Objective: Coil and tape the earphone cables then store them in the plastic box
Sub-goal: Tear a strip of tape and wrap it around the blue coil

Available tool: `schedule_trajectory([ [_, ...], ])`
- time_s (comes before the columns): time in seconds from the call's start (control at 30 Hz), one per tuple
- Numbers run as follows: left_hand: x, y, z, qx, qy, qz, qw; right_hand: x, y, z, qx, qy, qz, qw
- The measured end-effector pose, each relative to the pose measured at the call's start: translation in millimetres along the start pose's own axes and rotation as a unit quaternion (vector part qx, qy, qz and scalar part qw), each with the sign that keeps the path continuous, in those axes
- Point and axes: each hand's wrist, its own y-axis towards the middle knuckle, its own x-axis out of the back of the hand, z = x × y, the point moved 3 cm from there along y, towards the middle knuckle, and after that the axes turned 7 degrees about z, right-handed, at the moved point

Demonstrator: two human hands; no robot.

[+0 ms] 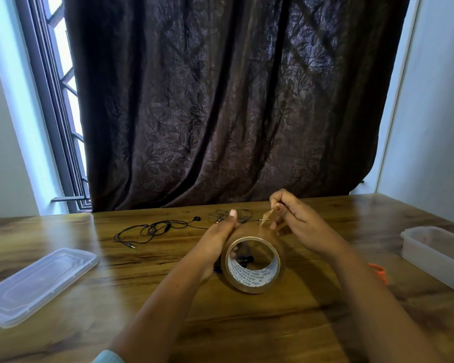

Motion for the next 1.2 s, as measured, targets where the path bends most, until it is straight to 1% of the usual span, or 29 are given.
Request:
schedule_trajectory([
  [0.1,-1.5,-2.7,1.0,0.018,-0.031,0.024,0.999,0.7,0.6,-4.1,-0.012,0.074,-0.051,0.996],
  [0.23,3.5,-1.9,4.5,0.033,-0.077,0.02,0.996,6.2,0.1,-10.4,-0.023,0.194,-0.132,0.972],
  [0.37,-0.6,-3.0,9.1,0.034,-0.089,0.072,0.993,2.5,2.0,-16.5,-0.033,0.249,-0.158,0.955],
  [0.43,-3.9,-4.0,7.9,0.036,-0.104,0.084,0.99,2.5,2.1,-19.8,-0.038,0.293,-0.185,0.937],
  [0.5,-7.1,-6.1,4.9,0.029,-0.126,0.083,0.988,6.1,0.9,-25.5,-0.044,0.376,-0.227,0.897],
  [0.6,-6.0,-7.7,6.3,0.023,-0.155,0.07,0.985,22.5,-5.5,-38.4,-0.045,0.501,-0.314,0.805],
  [0.67,-2.4,-7.4,9.3,0.021,-0.167,0.05,0.984,36.5,-12.7,-48.5,-0.043,0.54,-0.37,0.755],
  [0.73,0.7,-6.5,9.6,0.006,-0.175,0.032,0.984,41.4,-17.0,-56.0,-0.046,0.564,-0.395,0.724],
  [0.8,-2.9,-5.3,6.2,-0.018,-0.176,0.032,0.984,39.1,-18.7,-59.1,-0.052,0.575,-0.386,0.719],
  [0.87,-8.9,-5.0,1.6,-0.047,-0.162,0.022,0.985,34.4,-17.6,-59.6,-0.051,0.576,-0.363,0.731],
  [0.93,-13.6,-3.5,0.1,-0.071,-0.146,-0.008,0.987,32.5,-16.4,-58.7,-0.041,0.572,-0.341,0.745],
  [0.97,-15.6,-3.5,0.0,-0.08,-0.138,-0.024,0.987,32.6,-16.3,-58.8,-0.037,0.574,-0.335,0.746],
  [1.1,-27.5,-5.3,1.4,-0.092,-0.099,-0.072,0.988,33.3,-20.0,-65.1,-0.031,0.617,-0.331,0.713],
  [1.2,-42.4,-4.2,-2.6,-0.106,-0.081,-0.106,0.985,34.7,-21.7,-68.2,-0.038,0.622,-0.334,0.707],
])
